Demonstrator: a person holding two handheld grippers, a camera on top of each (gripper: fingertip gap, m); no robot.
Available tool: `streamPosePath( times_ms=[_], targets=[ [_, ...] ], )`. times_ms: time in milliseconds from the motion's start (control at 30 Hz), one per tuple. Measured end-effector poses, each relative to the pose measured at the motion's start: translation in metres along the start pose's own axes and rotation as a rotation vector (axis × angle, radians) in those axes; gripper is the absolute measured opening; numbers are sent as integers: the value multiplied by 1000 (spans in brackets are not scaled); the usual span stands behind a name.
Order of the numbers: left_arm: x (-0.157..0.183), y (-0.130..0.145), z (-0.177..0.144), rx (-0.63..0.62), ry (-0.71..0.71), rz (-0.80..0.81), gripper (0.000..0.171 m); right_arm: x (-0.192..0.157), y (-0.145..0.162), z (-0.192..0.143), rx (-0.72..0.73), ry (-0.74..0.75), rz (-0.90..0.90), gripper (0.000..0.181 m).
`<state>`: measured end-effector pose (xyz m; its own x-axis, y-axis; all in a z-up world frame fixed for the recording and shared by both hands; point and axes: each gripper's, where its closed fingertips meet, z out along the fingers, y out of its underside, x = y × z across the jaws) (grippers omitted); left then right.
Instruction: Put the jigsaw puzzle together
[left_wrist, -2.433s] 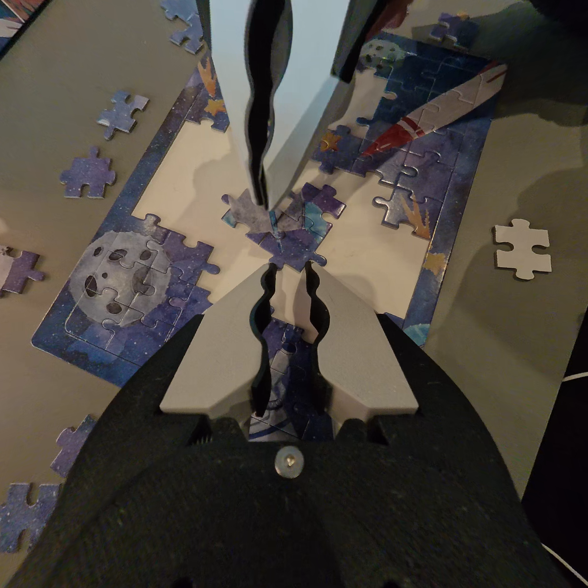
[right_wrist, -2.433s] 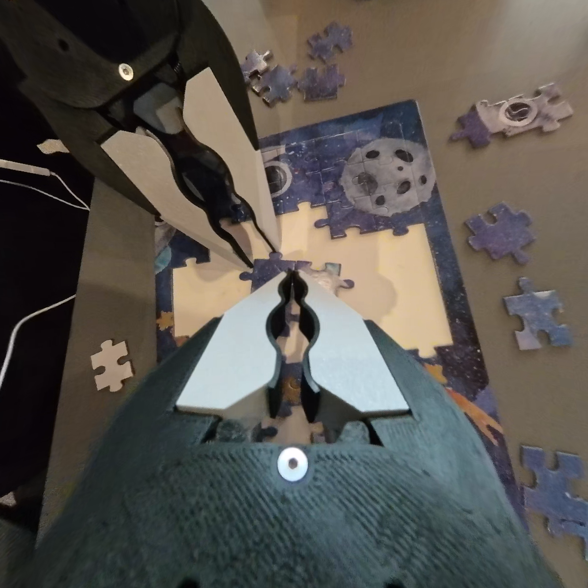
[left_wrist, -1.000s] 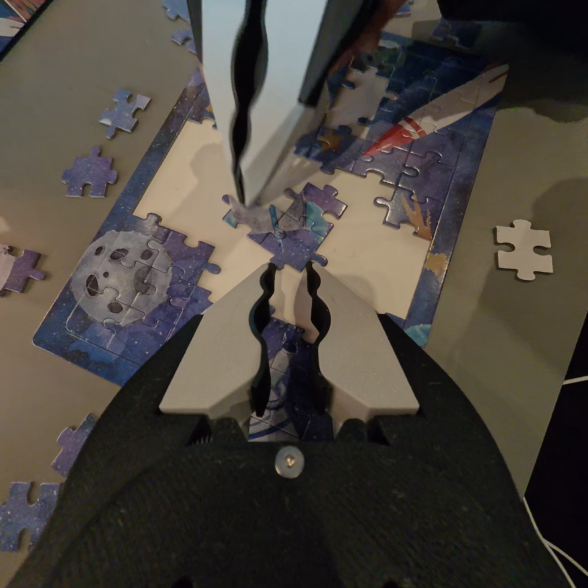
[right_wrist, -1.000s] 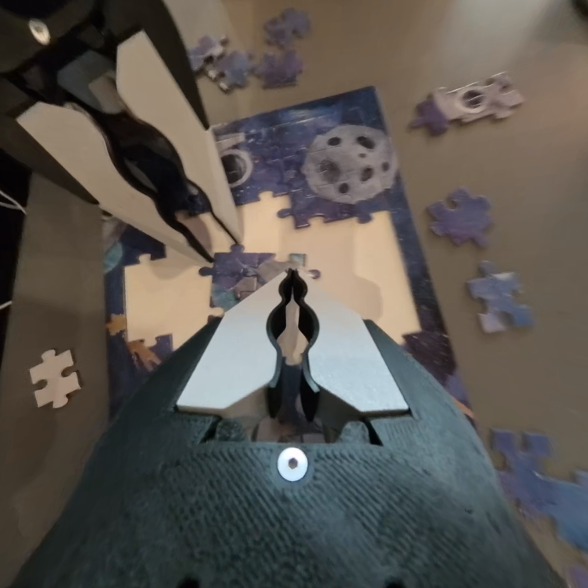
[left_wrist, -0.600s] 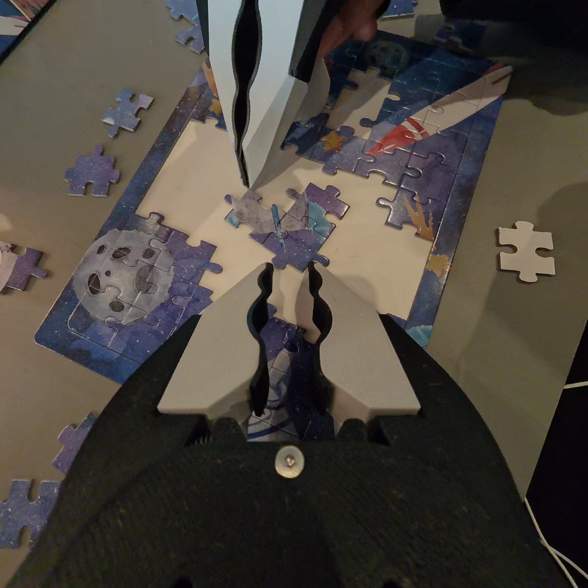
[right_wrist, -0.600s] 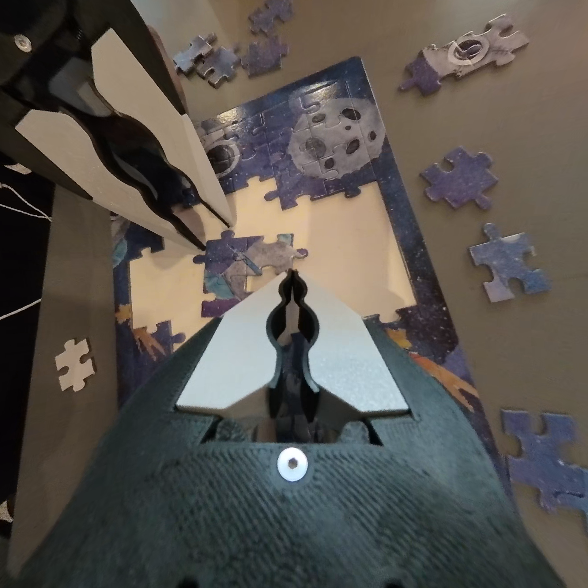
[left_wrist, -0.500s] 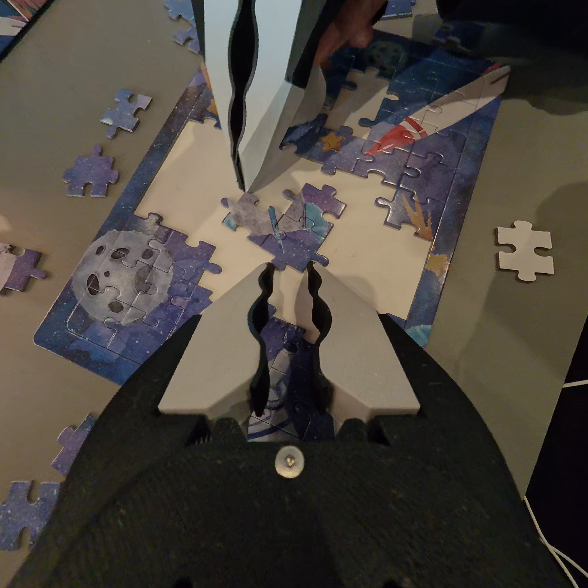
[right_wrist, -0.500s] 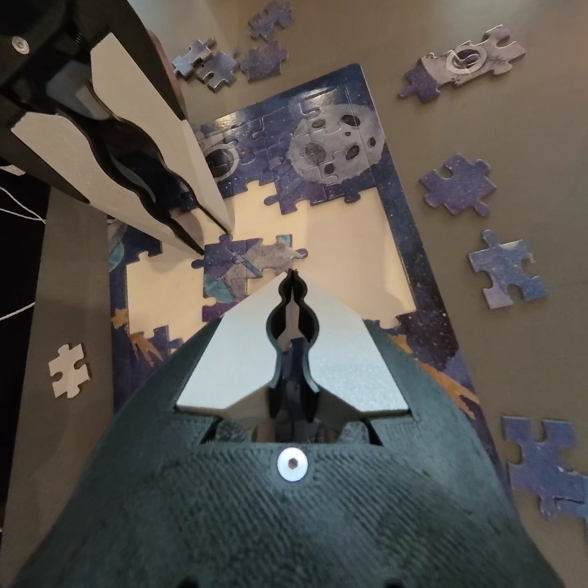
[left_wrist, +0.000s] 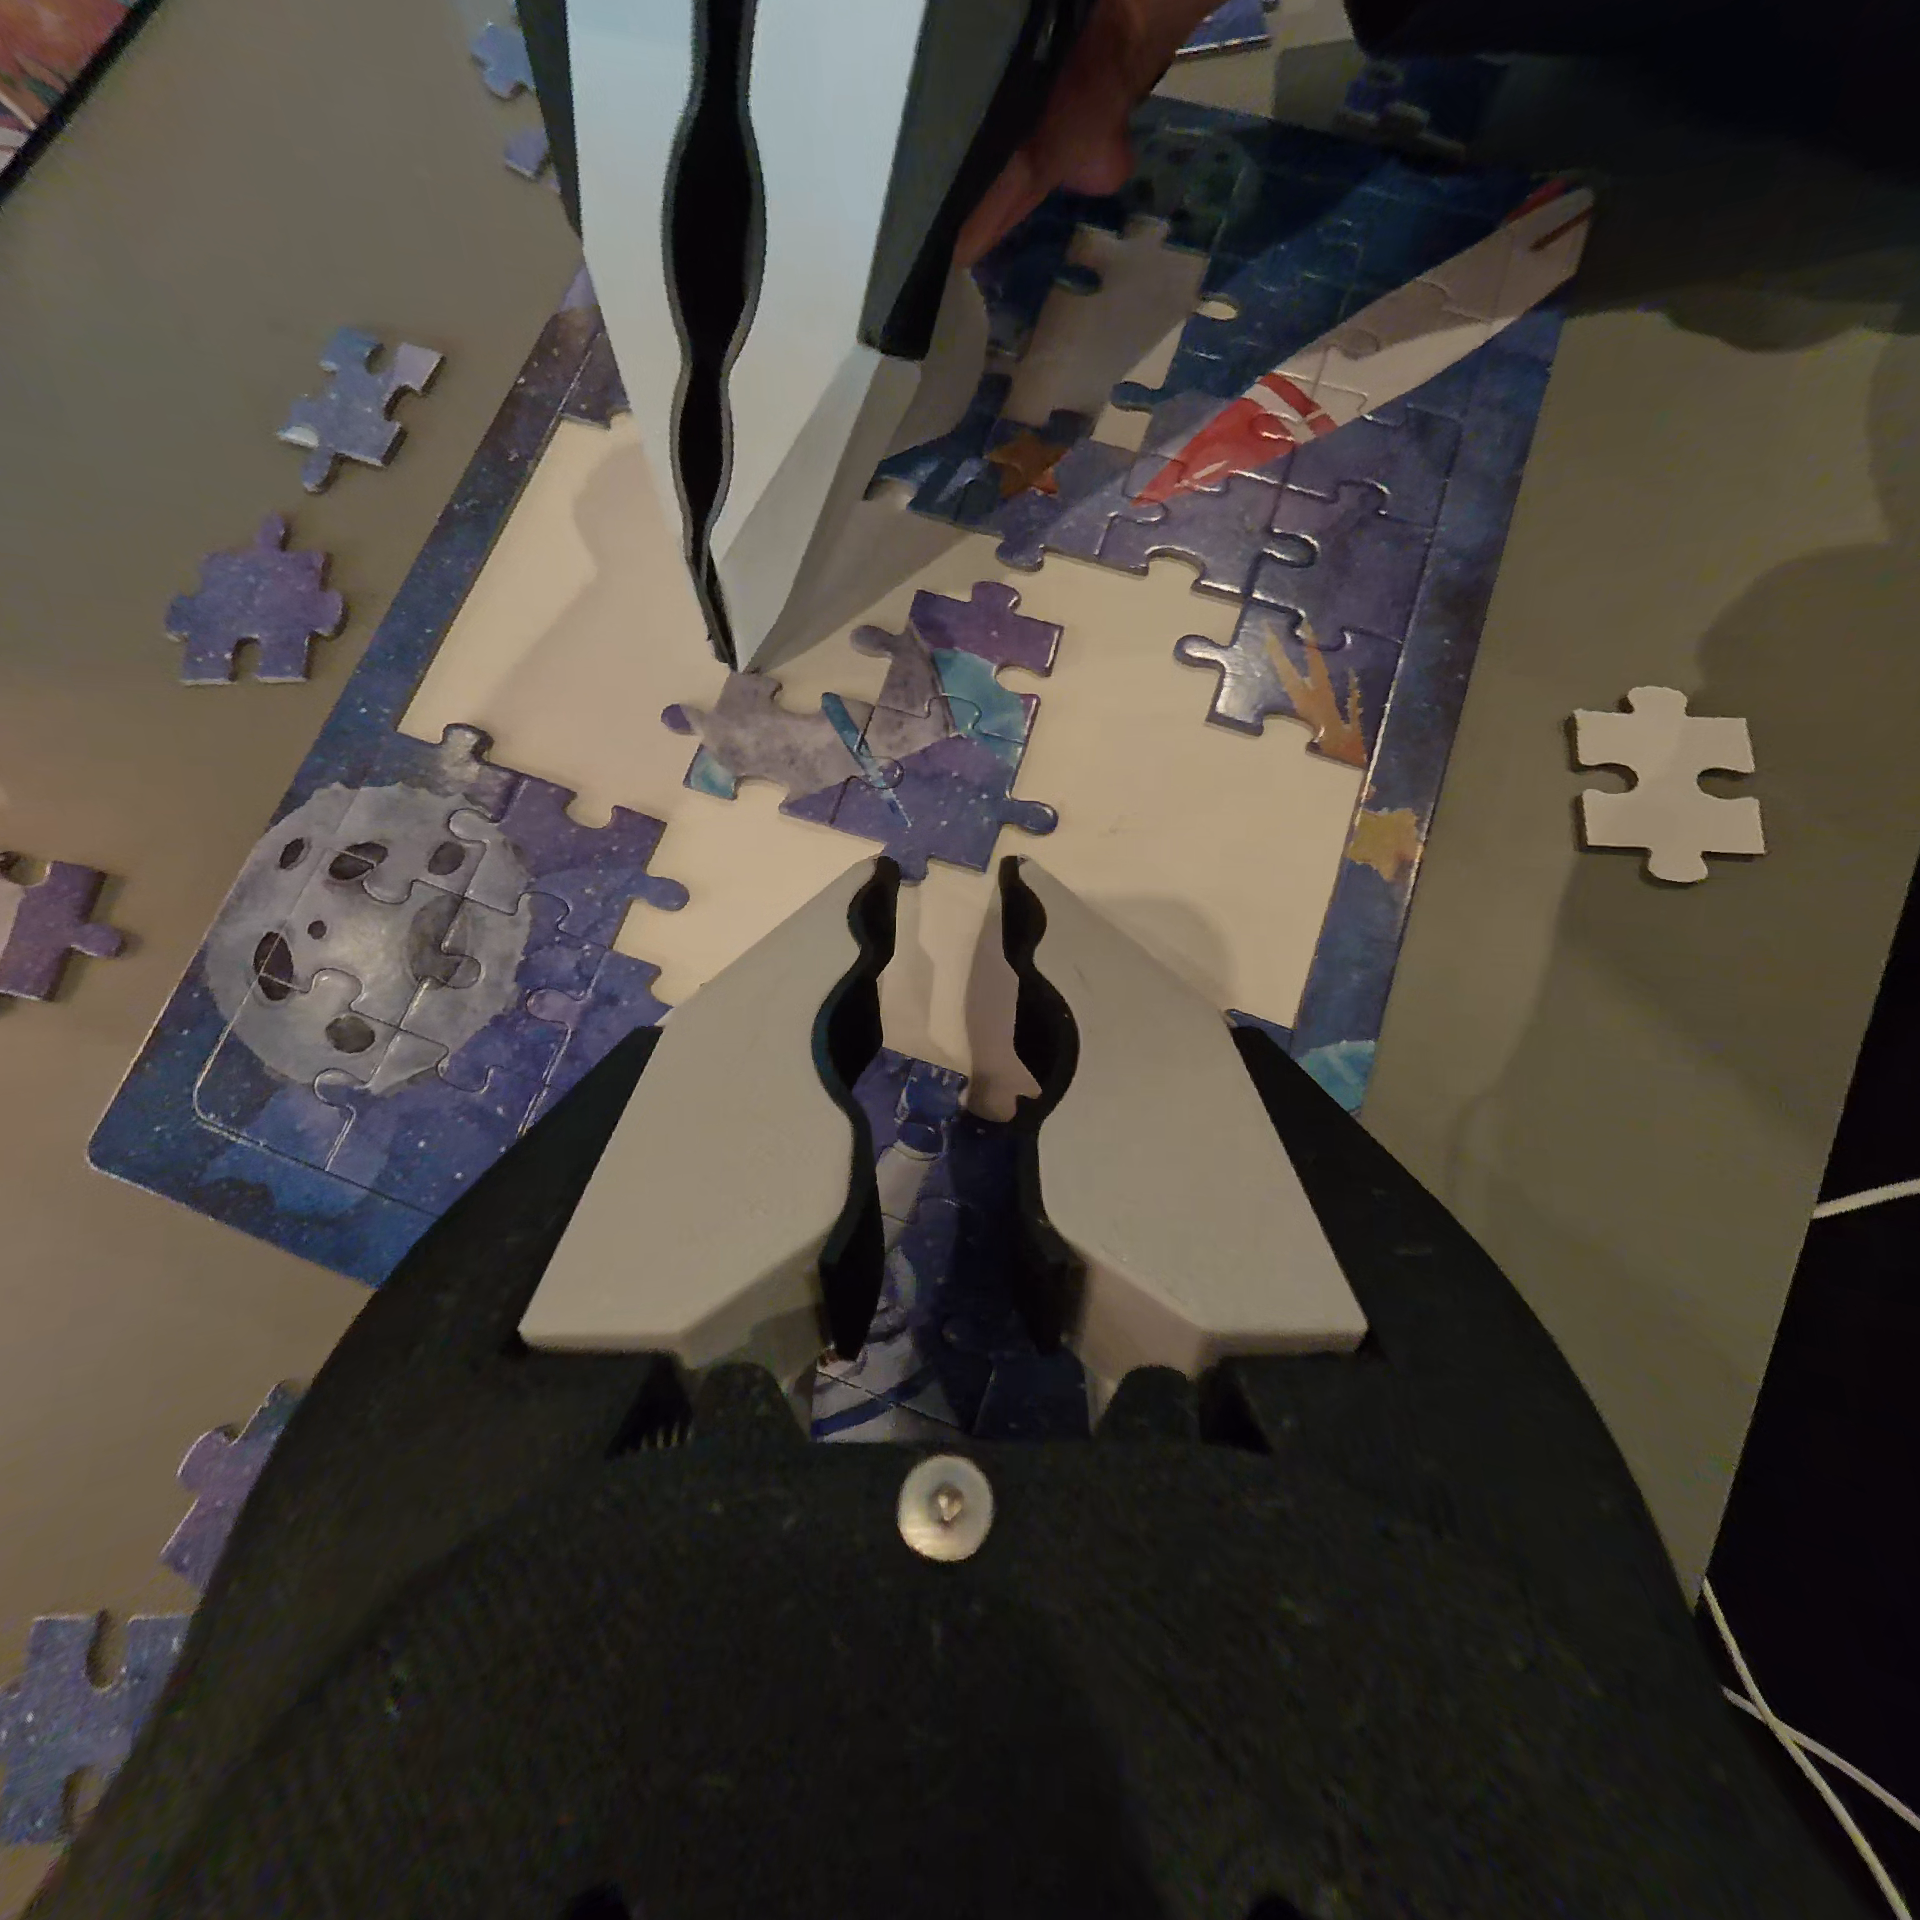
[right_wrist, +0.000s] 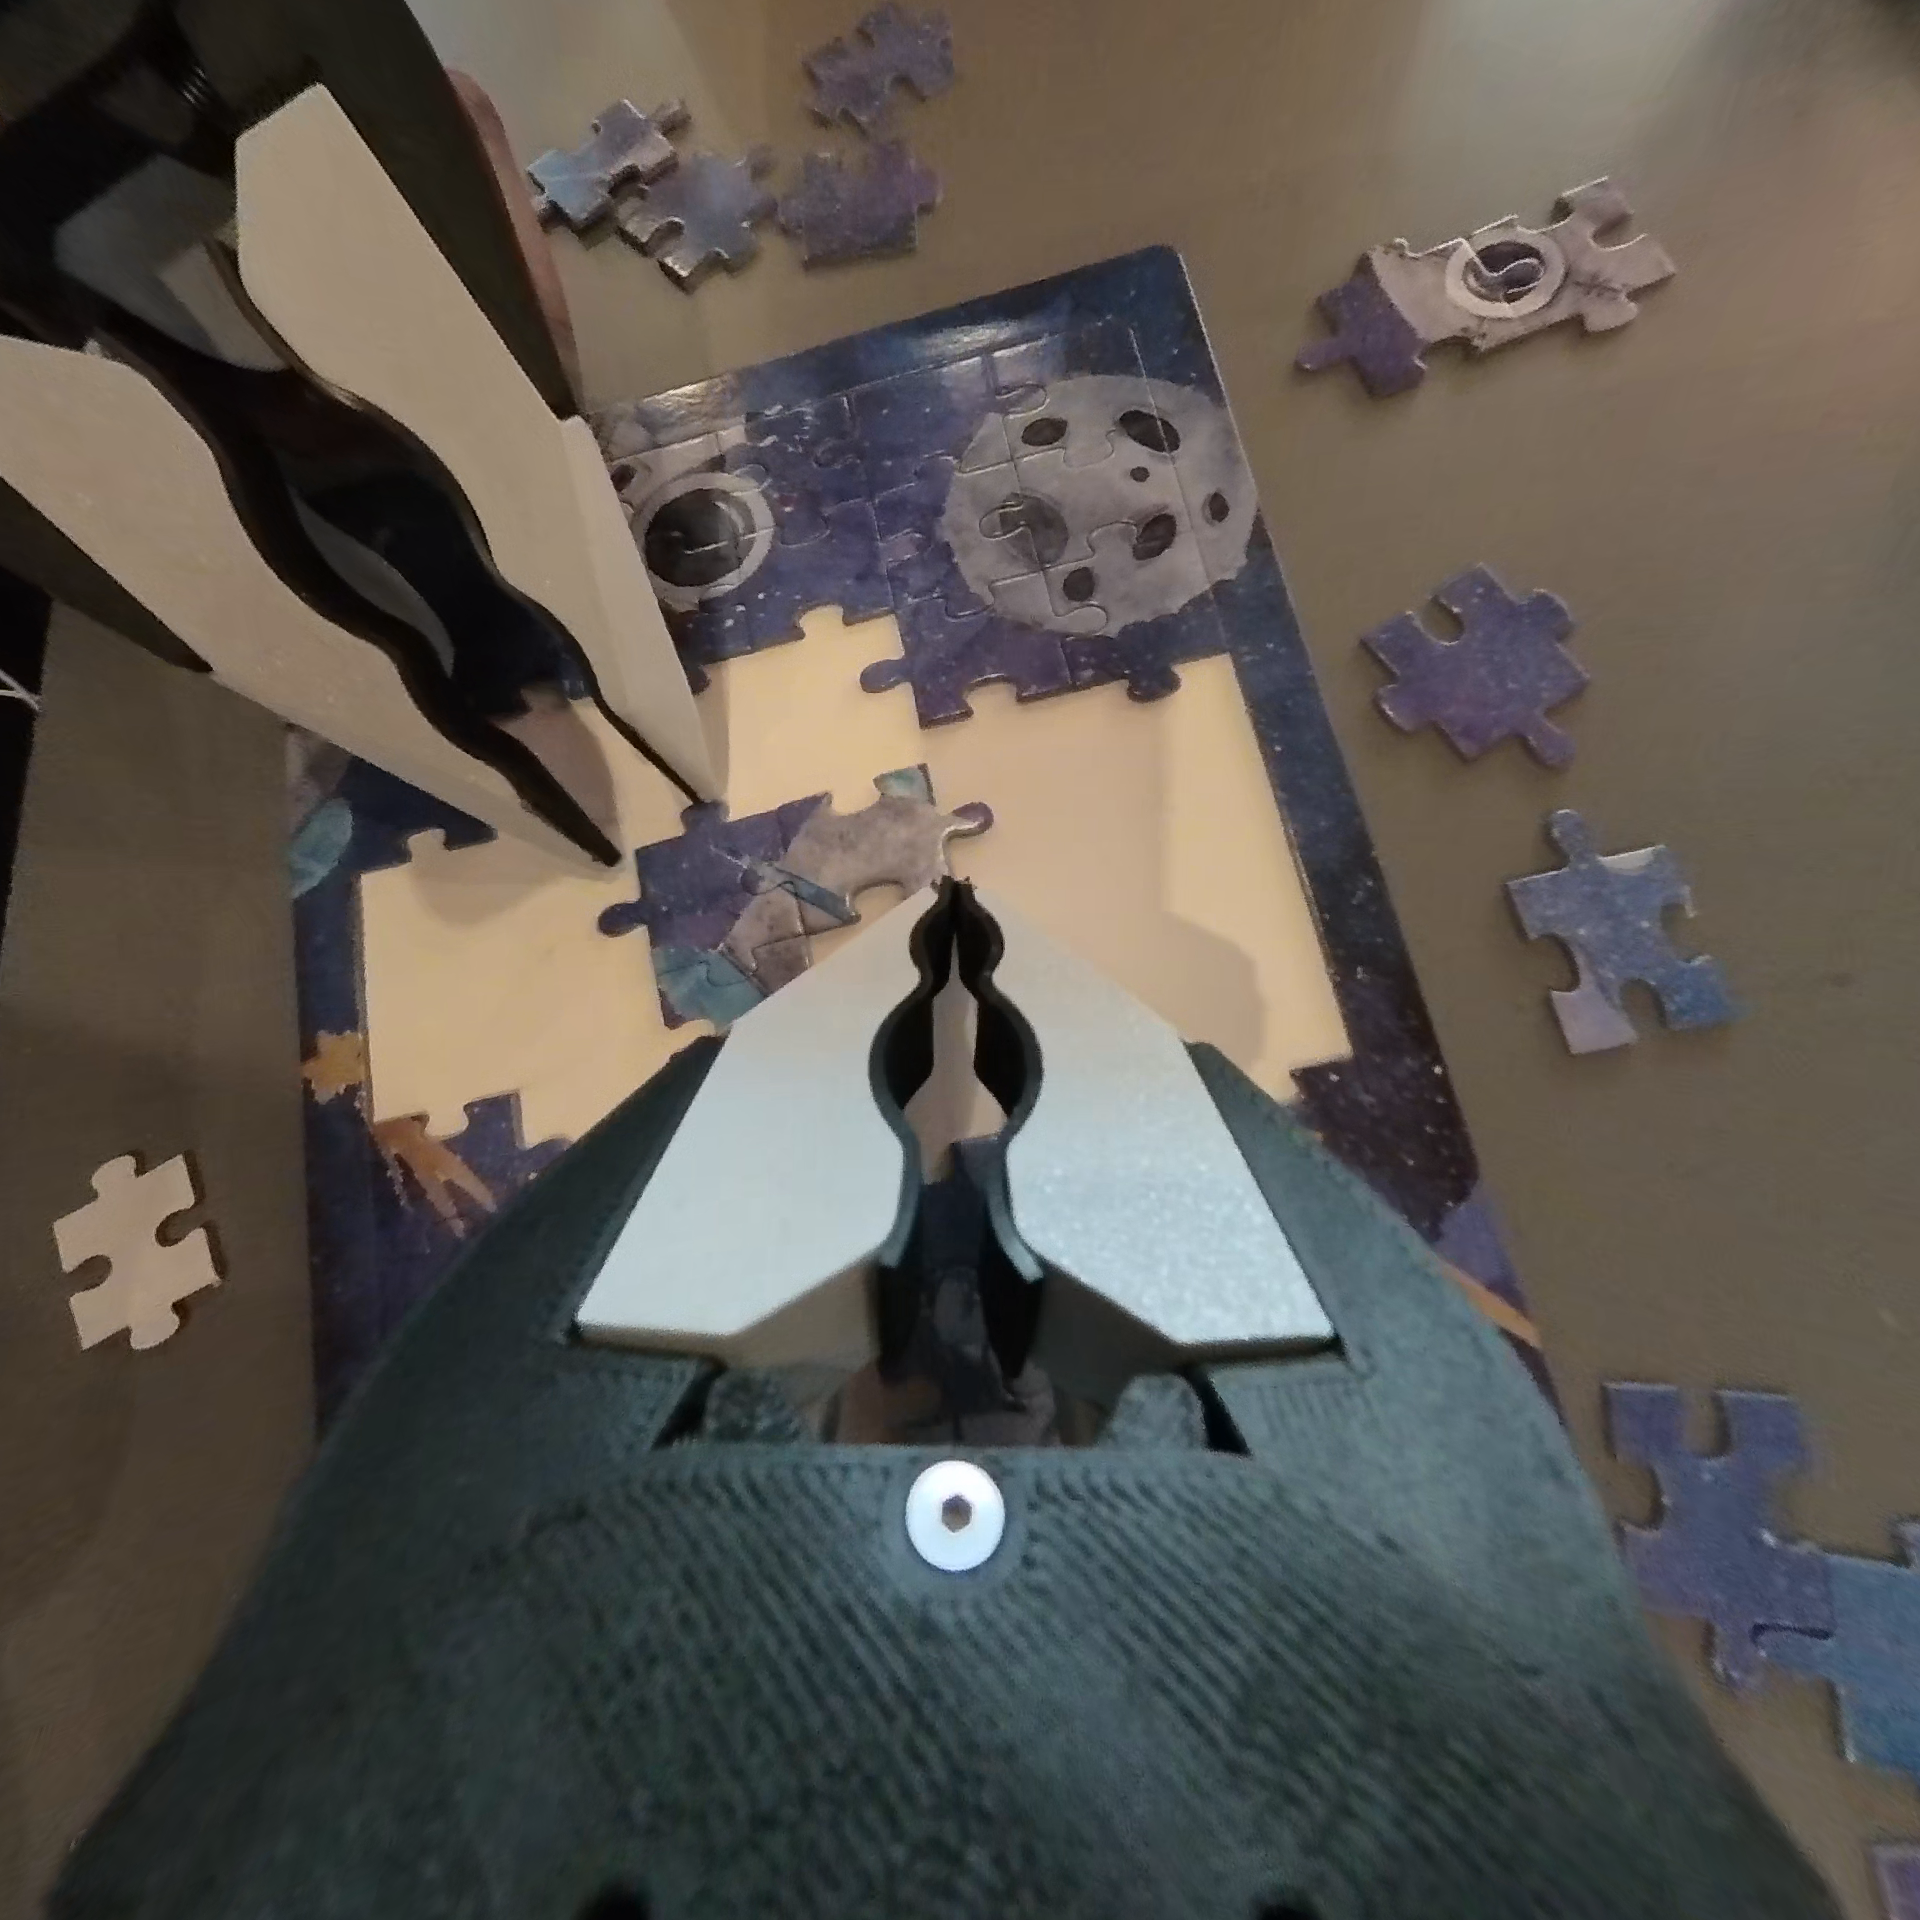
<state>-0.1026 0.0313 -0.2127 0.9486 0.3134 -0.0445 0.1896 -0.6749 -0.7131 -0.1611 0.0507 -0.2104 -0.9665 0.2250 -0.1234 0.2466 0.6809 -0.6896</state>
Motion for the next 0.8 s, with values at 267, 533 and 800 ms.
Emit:
streamPosePath(
  times_ms=[267, 533, 800],
  targets=[
    [-3, -10, -4, 65, 12, -26, 22, -21, -18, -8, 64, -95, -7, 0],
    [-8, -10, 5, 25, -23, -9, 40, -28, -6, 6, -28, -87, -55, 0],
    [-9, -13, 3, 44, -21, -14, 40, -28, -4, 4, -36, -91, -53, 0]
  ],
)
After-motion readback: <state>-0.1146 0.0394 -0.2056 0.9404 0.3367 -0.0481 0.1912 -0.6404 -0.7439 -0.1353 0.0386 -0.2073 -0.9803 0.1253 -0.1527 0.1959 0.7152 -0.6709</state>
